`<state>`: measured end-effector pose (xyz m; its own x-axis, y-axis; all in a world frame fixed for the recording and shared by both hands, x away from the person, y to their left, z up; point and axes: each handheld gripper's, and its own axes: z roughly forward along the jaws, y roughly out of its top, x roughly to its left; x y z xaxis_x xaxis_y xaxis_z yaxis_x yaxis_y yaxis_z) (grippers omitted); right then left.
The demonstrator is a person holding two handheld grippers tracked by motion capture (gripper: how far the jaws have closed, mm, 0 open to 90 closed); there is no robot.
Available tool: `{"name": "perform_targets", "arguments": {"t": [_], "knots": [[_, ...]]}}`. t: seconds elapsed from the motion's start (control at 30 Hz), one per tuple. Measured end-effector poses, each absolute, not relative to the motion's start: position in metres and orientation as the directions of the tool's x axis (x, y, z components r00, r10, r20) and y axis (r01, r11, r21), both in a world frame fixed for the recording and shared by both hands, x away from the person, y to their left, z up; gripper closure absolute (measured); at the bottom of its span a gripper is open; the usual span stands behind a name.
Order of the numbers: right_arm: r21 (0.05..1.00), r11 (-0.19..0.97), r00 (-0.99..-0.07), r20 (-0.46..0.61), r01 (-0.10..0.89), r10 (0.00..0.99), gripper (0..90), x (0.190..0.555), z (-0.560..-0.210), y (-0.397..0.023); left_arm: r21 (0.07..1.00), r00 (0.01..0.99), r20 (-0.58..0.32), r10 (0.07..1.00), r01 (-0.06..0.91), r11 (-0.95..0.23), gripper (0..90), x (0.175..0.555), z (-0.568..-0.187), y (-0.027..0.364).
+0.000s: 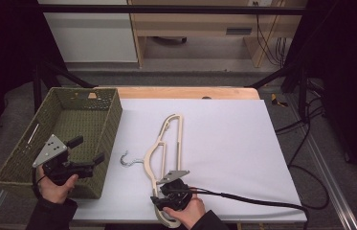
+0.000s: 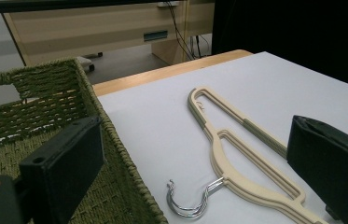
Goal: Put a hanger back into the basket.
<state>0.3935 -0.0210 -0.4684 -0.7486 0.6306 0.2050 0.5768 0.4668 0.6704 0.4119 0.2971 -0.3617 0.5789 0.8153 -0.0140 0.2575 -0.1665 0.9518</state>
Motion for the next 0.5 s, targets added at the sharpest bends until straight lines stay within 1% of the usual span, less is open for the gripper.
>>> {"name": "perform_targets", "arguments": {"t": [0.13, 0.17, 0.47, 0.5], "knots": [[0.663, 0.470, -0.748, 0.210, 0.582, 0.630, 57.6, 0.3936, -0.4701, -0.0166, 0.950, 0.581, -0.014, 0.813, 0.261, -0.170, 4.3, 0.4122, -0.3623, 0.2965], [0.649, 0.471, -0.743, 0.227, 0.598, 0.630, 59.2, 0.3940, -0.4709, -0.0153, 0.951, 0.581, -0.018, 0.814, 0.261, -0.165, 4.3, 0.4122, -0.3625, 0.2960], [0.594, 0.435, -0.692, 0.310, 0.676, 0.652, 62.8, 0.3984, -0.4693, -0.0150, 0.948, 0.584, -0.014, 0.812, 0.265, -0.175, 4.5, 0.4126, -0.3631, 0.2956], [0.586, 0.442, -0.691, 0.304, 0.679, 0.656, 63.1, 0.3991, -0.4685, -0.0158, 0.948, 0.585, -0.013, 0.811, 0.264, -0.175, 4.5, 0.4125, -0.3631, 0.2954]]}}
